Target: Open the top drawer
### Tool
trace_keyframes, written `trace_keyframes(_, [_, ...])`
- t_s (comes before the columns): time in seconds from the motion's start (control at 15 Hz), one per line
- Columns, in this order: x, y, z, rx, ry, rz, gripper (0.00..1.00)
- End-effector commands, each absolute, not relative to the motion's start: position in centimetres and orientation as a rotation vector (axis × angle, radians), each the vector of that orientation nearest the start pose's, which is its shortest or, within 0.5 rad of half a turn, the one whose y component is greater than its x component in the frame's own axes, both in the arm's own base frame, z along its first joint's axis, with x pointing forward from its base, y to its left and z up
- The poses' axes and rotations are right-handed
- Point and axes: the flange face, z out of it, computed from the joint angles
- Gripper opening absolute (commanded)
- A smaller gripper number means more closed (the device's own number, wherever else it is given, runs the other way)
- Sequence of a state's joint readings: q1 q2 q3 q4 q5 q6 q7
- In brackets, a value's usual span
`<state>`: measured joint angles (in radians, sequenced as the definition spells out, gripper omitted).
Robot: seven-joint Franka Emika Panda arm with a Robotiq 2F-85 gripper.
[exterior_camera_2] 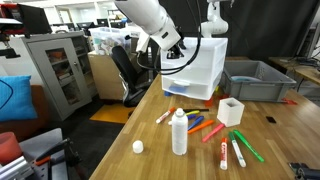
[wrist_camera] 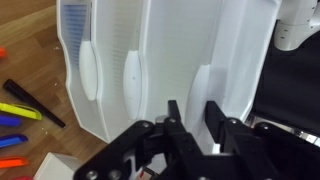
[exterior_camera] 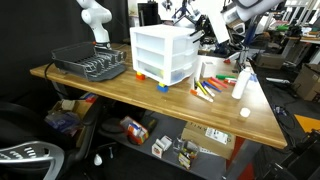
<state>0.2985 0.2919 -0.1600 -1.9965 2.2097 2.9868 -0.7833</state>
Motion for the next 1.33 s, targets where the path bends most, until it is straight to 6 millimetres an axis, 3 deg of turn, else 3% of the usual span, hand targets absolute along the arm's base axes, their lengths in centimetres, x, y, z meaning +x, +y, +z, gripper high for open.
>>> trace_keyframes(0.0, [58.2, 2.3, 31.0, -1.886, 1.295, -0.789, 0.04])
trace_keyframes(0.07, [58.2, 2.3, 31.0, -1.876, 1.295, -0.793, 0.01])
trace_keyframes(0.13, [58.3, 2.1, 30.9, -1.864, 1.295, -0.795, 0.04])
trace_keyframes(0.47, [58.2, 1.8, 30.3, -1.828, 1.279, -0.81, 0.05])
trace_keyframes(1.27, [54.6, 1.7, 31.4, -1.797, 1.294, -0.855, 0.05])
